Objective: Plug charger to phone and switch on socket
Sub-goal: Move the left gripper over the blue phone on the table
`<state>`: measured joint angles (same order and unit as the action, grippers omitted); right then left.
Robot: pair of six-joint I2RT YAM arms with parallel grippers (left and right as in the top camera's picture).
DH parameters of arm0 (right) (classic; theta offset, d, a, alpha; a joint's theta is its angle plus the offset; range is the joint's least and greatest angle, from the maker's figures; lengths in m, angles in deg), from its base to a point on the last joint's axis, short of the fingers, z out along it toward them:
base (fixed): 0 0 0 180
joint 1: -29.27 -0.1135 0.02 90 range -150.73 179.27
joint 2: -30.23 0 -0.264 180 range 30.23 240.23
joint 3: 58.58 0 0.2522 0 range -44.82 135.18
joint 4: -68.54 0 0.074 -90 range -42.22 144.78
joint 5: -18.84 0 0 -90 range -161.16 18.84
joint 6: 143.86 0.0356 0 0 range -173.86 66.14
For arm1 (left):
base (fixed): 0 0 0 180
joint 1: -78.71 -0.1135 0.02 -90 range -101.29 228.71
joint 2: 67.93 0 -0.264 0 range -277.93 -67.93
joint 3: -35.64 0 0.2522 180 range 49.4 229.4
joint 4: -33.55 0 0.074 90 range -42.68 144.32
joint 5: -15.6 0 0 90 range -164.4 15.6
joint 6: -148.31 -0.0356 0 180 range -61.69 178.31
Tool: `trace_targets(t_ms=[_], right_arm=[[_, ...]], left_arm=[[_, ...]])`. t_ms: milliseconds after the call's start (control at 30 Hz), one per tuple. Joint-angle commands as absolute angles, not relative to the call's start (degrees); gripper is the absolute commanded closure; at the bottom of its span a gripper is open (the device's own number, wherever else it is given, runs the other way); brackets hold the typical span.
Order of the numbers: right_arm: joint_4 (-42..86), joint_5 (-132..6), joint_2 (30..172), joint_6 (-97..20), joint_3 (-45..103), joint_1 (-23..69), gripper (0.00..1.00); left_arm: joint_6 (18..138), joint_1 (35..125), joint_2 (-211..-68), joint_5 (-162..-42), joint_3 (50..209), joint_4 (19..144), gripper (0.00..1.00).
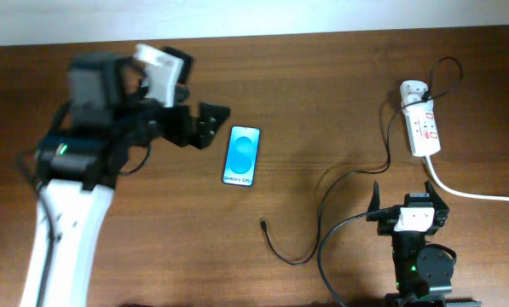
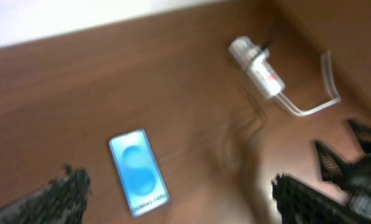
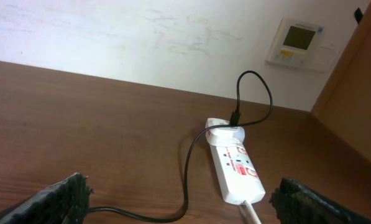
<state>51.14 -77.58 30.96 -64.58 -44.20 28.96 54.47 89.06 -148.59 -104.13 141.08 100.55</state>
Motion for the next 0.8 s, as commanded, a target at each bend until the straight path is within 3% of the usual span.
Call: trace_targets(t_ms=[0, 133, 267, 600, 767], right_arm=[[50.70, -78.47, 30.59, -64.58, -44.50, 28.59, 0.02], [50.70, -78.47, 30.59, -64.58, -44.50, 28.59, 0.02], [50.70, -78.47, 30.59, -64.58, -44.50, 28.59, 0.02], [50.70, -78.47, 30.59, -64.58, -44.50, 28.59, 0.02], [50.70, -78.47, 30.59, -64.58, -44.50, 28.59, 0.02]], left_arm=[[52.18, 95.59, -157.75, -82.15, 151.92, 111.43, 0.01], [51.96, 96.55, -170.41, -82.54, 166.65, 125.01, 0.01], [52.05, 96.55, -171.11, -88.42, 166.65, 121.42, 0.01], [66.67, 96.55, -180.46, -88.57, 166.57, 122.82, 0.01], [66.67, 96.62, -182.47, -89.62, 166.54, 122.93, 0.01]])
